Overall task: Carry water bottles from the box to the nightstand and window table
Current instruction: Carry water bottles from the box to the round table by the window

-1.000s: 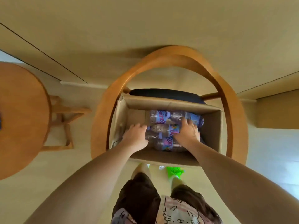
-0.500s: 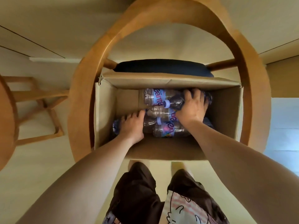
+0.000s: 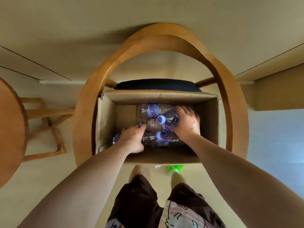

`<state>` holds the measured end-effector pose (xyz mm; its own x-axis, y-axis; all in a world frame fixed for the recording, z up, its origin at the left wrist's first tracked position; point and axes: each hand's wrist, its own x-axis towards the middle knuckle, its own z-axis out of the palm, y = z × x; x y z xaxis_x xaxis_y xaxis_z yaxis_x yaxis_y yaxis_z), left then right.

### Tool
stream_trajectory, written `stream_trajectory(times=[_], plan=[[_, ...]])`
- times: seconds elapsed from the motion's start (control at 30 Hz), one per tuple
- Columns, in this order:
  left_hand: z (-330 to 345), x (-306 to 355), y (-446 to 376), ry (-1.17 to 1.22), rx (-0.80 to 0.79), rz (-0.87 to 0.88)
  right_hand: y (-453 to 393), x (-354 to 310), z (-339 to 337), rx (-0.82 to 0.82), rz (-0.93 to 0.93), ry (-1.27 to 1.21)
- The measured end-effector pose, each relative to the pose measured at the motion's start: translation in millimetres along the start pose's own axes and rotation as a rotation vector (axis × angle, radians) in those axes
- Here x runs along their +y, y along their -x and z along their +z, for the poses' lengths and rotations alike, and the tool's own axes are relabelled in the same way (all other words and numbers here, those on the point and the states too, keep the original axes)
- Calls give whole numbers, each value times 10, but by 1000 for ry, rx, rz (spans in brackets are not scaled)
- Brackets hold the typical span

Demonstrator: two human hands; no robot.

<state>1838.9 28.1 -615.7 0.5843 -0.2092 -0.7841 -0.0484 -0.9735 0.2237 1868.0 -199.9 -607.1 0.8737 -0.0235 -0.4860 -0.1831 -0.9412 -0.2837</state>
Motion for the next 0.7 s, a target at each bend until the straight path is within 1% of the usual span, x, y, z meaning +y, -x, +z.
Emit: stream_trajectory(times=[0.1,0.17,0.33,0.4,0.47,0.57,0.7], plan=[[-138,132,164,46,32,-43,146,-23,-177,19,16,-139],[-270,211,297,118,56,-86,238,-25,-328,-19,47,-297],[-704,364,699,452,133,-154,443,-25,-783,-137,161,-658],[-938,455,862,589,168,-148,510,13,-991,-174,193,-899],[-1197,584,1010,695,219,-111,575,29,-1215,-190,185,-1147],[-1601,858,1218,766,277,-19,681,-8,-1552,-234,143,-1432],[-2108,1290,1407,835,305,172,860,-12,-2014,-256,-23,-1698]])
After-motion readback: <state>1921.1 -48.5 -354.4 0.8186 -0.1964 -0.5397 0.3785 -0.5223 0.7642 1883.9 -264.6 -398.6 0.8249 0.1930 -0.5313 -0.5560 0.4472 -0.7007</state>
